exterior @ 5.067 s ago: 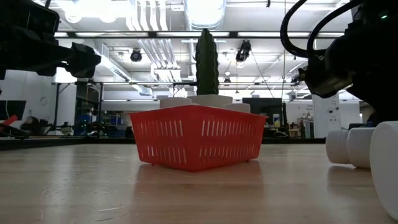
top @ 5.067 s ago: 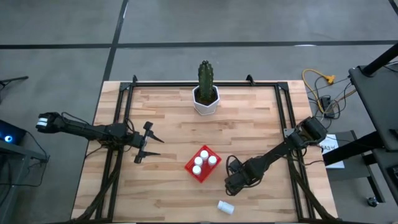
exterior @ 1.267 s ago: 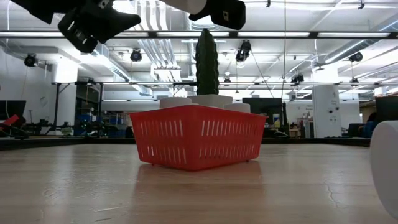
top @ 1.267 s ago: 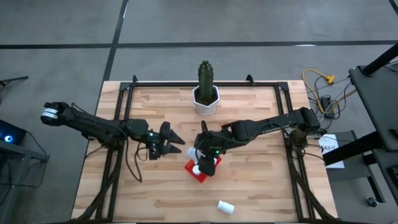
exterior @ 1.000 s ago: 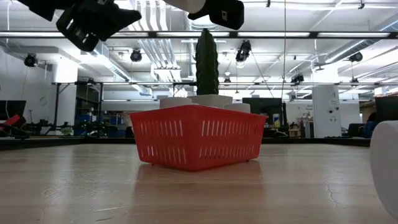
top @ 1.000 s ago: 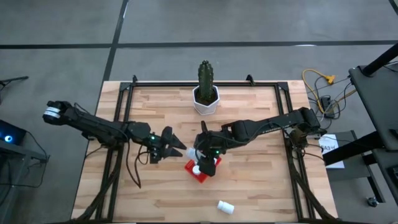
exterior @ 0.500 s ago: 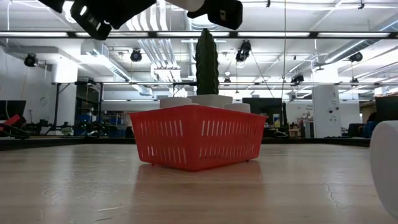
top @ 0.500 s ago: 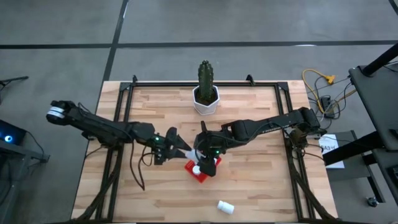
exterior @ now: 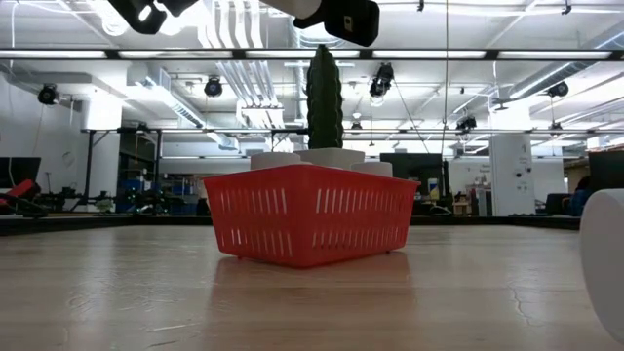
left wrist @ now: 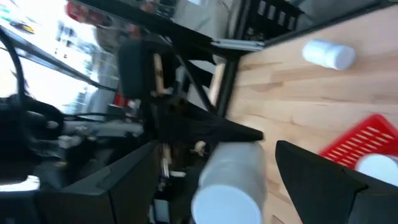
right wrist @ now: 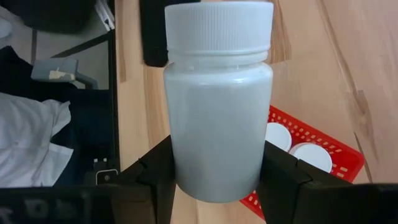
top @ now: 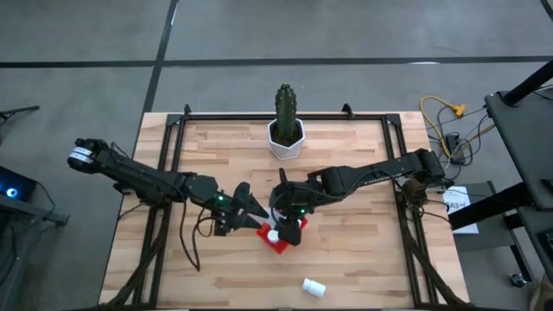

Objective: Pick and place pill bottles into a basket
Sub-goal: Put the white pill bottle into the red bin

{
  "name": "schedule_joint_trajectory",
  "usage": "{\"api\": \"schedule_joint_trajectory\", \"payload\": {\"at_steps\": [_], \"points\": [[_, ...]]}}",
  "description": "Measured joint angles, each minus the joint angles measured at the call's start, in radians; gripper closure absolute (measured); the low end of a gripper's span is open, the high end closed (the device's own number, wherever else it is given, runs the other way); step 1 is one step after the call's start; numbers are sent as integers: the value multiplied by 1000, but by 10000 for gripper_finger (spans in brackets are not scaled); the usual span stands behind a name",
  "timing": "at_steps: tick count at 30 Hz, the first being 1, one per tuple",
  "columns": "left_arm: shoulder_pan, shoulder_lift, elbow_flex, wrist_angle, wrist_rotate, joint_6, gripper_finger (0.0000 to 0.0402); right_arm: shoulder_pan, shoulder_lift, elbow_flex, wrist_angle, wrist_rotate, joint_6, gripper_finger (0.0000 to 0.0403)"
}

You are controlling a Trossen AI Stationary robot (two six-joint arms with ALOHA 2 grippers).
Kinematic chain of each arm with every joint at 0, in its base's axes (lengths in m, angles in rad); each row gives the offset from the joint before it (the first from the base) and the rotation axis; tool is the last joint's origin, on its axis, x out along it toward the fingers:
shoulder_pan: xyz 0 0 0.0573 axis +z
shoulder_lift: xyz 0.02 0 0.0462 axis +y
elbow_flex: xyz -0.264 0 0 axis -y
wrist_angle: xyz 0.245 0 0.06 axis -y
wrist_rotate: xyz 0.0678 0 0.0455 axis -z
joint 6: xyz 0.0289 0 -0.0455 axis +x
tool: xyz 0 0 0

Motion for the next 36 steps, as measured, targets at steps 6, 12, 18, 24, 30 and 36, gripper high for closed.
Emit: {"api": "schedule_joint_trajectory", "payload": {"at_steps": [6,12,18,24,30,36], "points": [[0,25,72,-152,-4,-25,108,0,0,0,0,-3,-7,246],[0,33,118,-227,-4,-28,128,0,1,0,0,-21,-12,246],[3,36,117,-233,-34,-25,141,0,2,0,1,-45,-24,246],[8,36,115,-235,-56,-24,142,1,2,0,4,-54,-30,246],[8,36,112,-235,-55,-27,142,1,2,0,11,-72,-37,246],[8,36,111,-236,-55,-29,142,0,2,0,19,-73,-53,246]]}}
